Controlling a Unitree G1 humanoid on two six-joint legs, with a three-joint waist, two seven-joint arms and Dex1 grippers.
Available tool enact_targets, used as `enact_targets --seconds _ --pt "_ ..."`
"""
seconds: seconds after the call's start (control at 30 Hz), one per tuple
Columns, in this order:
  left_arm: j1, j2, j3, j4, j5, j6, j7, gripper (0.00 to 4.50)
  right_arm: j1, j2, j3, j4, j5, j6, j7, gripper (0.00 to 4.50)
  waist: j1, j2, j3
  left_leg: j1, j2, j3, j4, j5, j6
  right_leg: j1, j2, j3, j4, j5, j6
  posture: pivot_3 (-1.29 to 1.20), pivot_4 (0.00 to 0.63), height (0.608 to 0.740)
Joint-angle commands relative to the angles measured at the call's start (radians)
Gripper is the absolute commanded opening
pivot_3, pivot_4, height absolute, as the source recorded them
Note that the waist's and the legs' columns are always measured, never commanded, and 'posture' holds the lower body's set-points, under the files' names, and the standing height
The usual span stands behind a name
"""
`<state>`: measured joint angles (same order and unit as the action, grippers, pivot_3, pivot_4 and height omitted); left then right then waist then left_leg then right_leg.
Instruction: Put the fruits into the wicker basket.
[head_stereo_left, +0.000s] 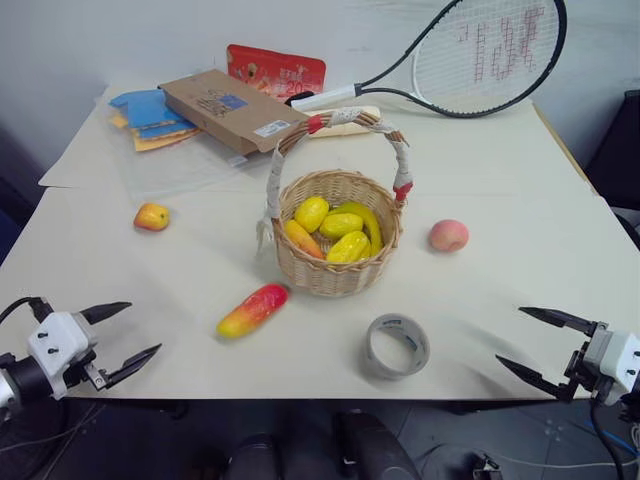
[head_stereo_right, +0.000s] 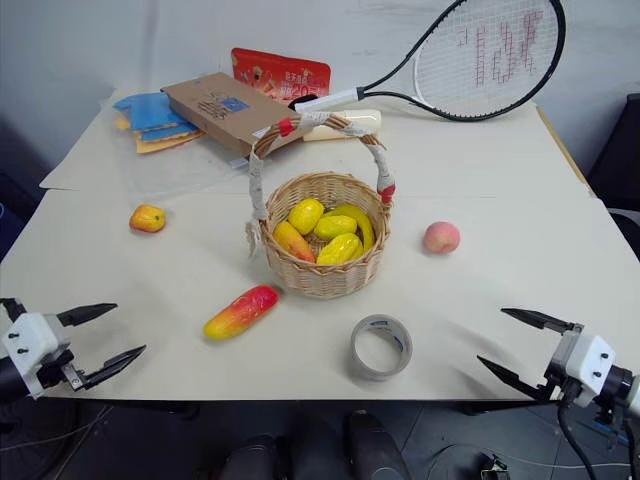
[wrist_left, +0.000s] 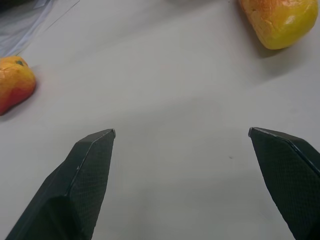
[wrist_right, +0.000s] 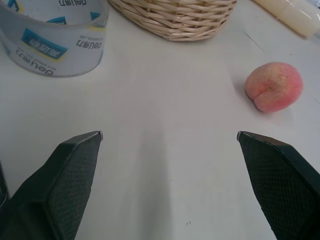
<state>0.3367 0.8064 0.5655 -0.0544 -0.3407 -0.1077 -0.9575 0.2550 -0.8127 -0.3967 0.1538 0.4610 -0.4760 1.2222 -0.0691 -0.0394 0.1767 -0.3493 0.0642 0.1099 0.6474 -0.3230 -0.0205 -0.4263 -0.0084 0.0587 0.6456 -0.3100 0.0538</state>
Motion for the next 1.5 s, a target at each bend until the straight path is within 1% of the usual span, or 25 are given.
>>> enact_targets --seconds 0.03,0.1,0.17,0.23,0.37,0.43,0.47,0.53,0.6,0.63,0.7,0.77,0.8,0.83,0.93,1.07,1.1,1.13,1.17,1.2,1.33,1.47,1.5 --pt "-0.005 0.013 0.029 0.010 -0.009 -0.005 -0.002 4.50 -0.008 0.001 -0.006 -0.019 -0.003 -0.010 -0.003 4.46 0.000 0.000 0.000 0.000 0.000 0.000 0.000 0.000 0.000 0.000 0.000 0.000 0.000 0.000 0.000 0.00 0.150 0.740" --pt "-0.010 0.009 0.021 -0.001 -0.023 0.023 -0.001 4.50 -0.017 0.006 -0.006 -0.017 -0.011 -0.011 -0.012 4.46 0.001 0.000 0.000 0.001 0.000 0.000 0.000 0.000 0.000 0.000 0.000 0.000 0.001 0.000 0.000 0.00 0.150 0.740" --pt "-0.013 0.018 0.010 -0.023 -0.061 0.109 -0.010 4.50 -0.024 0.009 -0.004 -0.015 -0.016 -0.010 -0.018 4.46 0.003 0.000 0.000 0.001 0.000 0.000 0.000 0.000 0.000 0.000 0.000 0.000 0.001 0.000 0.000 0.00 0.150 0.740" --pt "-0.022 0.020 0.005 -0.043 -0.085 0.155 -0.017 4.50 -0.029 0.011 -0.003 -0.015 -0.020 -0.008 -0.022 4.46 0.007 0.000 0.000 0.001 0.000 0.001 0.000 0.000 0.000 0.000 0.000 0.000 0.001 0.000 0.000 0.00 0.150 0.740" --pt "-0.050 0.051 -0.041 -0.172 -0.190 0.330 -0.055 4.50 -0.029 -0.004 -0.003 -0.042 -0.009 0.014 -0.005 4.46 0.016 0.000 0.000 0.000 0.000 0.000 0.001 0.000 0.000 0.000 0.000 0.000 0.001 0.000 0.000 0.00 0.150 0.740" --pt "-0.077 0.083 -0.065 -0.237 -0.256 0.422 -0.079 4.50 -0.032 -0.040 -0.008 -0.094 0.023 0.054 0.031 4.46 0.018 0.000 0.000 0.000 0.000 0.000 0.001 0.000 0.000 0.000 0.000 0.000 0.002 0.000 0.000 0.00 0.150 0.740" --pt "-0.089 0.106 -0.086 -0.281 -0.298 0.472 -0.103 4.50 -0.033 -0.070 -0.011 -0.154 0.055 0.106 0.049 4.46 0.017 0.001 0.000 0.000 0.000 0.000 0.002 0.000 0.000 0.000 0.000 0.000 0.002 0.000 0.000 0.00 0.150 0.740" --pt "-0.103 0.131 -0.144 -0.347 -0.320 0.499 -0.153 4.50 -0.012 -0.135 0.015 -0.264 0.092 0.156 0.145 4.46 0.016 0.004 0.002 0.000 -0.001 0.000 0.002 0.000 0.000 0.000 0.000 0.001 0.003 0.000 0.000 0.00 0.150 0.740" --pt "-0.124 0.132 -0.200 -0.388 -0.309 0.488 -0.174 4.50 0.011 -0.187 0.056 -0.347 0.106 0.191 0.218 4.46 0.013 0.005 0.002 0.002 -0.001 0.001 0.001 0.000 0.000 0.001 0.000 0.001 0.004 0.000 0.001 0.00 0.150 0.740" --pt "-0.134 0.128 -0.222 -0.402 -0.305 0.485 -0.177 4.50 0.013 -0.202 0.073 -0.381 0.111 0.211 0.229 4.46 0.013 0.004 0.002 0.004 0.000 0.001 0.000 0.000 -0.001 0.002 0.001 0.001 0.004 0.000 0.000 0.00 0.150 0.740" --pt "-0.152 0.115 -0.263 -0.425 -0.290 0.467 -0.180 4.50 0.006 -0.227 0.116 -0.447 0.100 0.261 0.229 4.46 0.012 0.004 0.003 0.008 0.002 0.000 0.000 0.000 -0.003 0.005 0.004 0.001 0.004 -0.001 -0.001 0.00 0.150 0.740" --pt "-0.165 0.103 -0.299 -0.437 -0.267 0.444 -0.182 4.50 -0.013 -0.248 0.172 -0.514 0.058 0.313 0.209 4.46 0.013 0.004 0.003 0.009 0.002 0.000 0.000 0.000 -0.003 0.005 0.004 0.001 0.004 -0.001 -0.002 0.00 0.150 0.740" --pt "-0.171 0.096 -0.314 -0.444 -0.264 0.438 -0.183 4.50 -0.032 -0.258 0.217 -0.543 0.006 0.347 0.185 4.46 0.013 0.004 0.003 0.009 0.001 0.000 0.001 0.000 -0.003 0.005 0.004 0.001 0.004 -0.001 -0.001 0.00 0.150 0.740" --pt "-0.169 0.098 -0.324 -0.453 -0.269 0.444 -0.190 4.50 -0.056 -0.257 0.262 -0.559 -0.046 0.354 0.167 4.46 0.013 0.004 0.003 0.009 0.001 0.000 0.001 0.000 -0.003 0.005 0.003 0.001 0.005 -0.001 -0.001 0.00 0.150 0.740" --pt "-0.158 0.112 -0.335 -0.467 -0.277 0.451 -0.212 4.50 -0.157 -0.199 0.371 -0.579 -0.163 0.416 0.060 4.46 0.012 0.001 0.004 0.010 0.001 0.000 0.002 0.000 -0.003 0.006 0.003 0.002 0.005 -0.001 -0.001 0.00 0.150 0.740" --pt "-0.154 0.099 -0.334 -0.464 -0.255 0.424 -0.209 4.50 -0.261 -0.143 0.503 -0.578 -0.262 0.450 0.023 4.46 0.014 0.001 0.004 0.010 0.000 0.000 0.002 0.000 -0.003 0.006 0.003 0.001 0.005 -0.002 -0.003 0.00 0.150 0.740" --pt "-0.150 0.092 -0.333 -0.465 -0.250 0.415 -0.206 4.50 -0.288 -0.127 0.528 -0.567 -0.289 0.454 0.010 4.08 0.014 0.001 0.004 0.010 0.000 0.000 0.002 0.000 -0.003 0.006 0.003 0.001 0.005 -0.002 -0.003 0.00 0.150 0.740" --pt "-0.143 0.082 -0.334 -0.468 -0.244 0.404 -0.199 4.50 -0.310 -0.115 0.551 -0.557 -0.297 0.459 0.011 3.91 0.014 0.001 0.004 0.009 0.000 0.000 0.002 0.000 -0.003 0.005 0.003 0.001 0.005 -0.002 -0.003 0.00 0.150 0.740" --pt "-0.138 0.075 -0.335 -0.470 -0.239 0.395 -0.194 4.50 -0.325 -0.108 0.567 -0.551 -0.303 0.469 0.013 3.61 0.014 0.001 0.004 0.009 0.000 0.000 0.002 0.000 -0.003 0.005 0.003 0.001 0.005 -0.002 -0.003 0.00 0.150 0.740" --pt "-0.132 0.065 -0.335 -0.474 -0.236 0.389 -0.186 4.50 -0.341 -0.100 0.582 -0.540 -0.305 0.467 0.019 3.21 0.014 0.001 0.004 0.009 0.000 0.000 0.002 0.000 -0.003 0.005 0.003 0.001 0.005 -0.002 -0.003 0.00 0.150 0.740" --pt "-0.121 0.052 -0.336 -0.478 -0.229 0.378 -0.178 4.50 -0.364 -0.101 0.596 -0.520 -0.287 0.451 0.044 1.92 0.015 0.001 0.004 0.009 0.000 0.000 0.002 0.000 -0.003 0.005 0.003 0.001 0.005 -0.002 -0.003 0.00 0.150 0.740" --pt "-0.114 0.050 -0.334 -0.482 -0.241 0.384 -0.175 4.50 -0.324 -0.128 0.539 -0.532 -0.150 0.450 0.127 0.52 0.016 0.001 0.004 0.009 0.000 0.000 0.003 0.000 -0.003 0.005 0.003 0.001 0.005 -0.002 -0.003 0.00 0.150 0.740" --pt "-0.122 0.044 -0.325 -0.491 -0.278 0.414 -0.160 4.50 -0.296 -0.127 0.489 -0.547 -0.079 0.493 0.123 0.33 0.016 0.001 0.004 0.009 0.000 0.000 0.002 0.000 -0.003 0.005 0.003 0.001 0.005 -0.002 -0.003 0.00 0.150 0.740"
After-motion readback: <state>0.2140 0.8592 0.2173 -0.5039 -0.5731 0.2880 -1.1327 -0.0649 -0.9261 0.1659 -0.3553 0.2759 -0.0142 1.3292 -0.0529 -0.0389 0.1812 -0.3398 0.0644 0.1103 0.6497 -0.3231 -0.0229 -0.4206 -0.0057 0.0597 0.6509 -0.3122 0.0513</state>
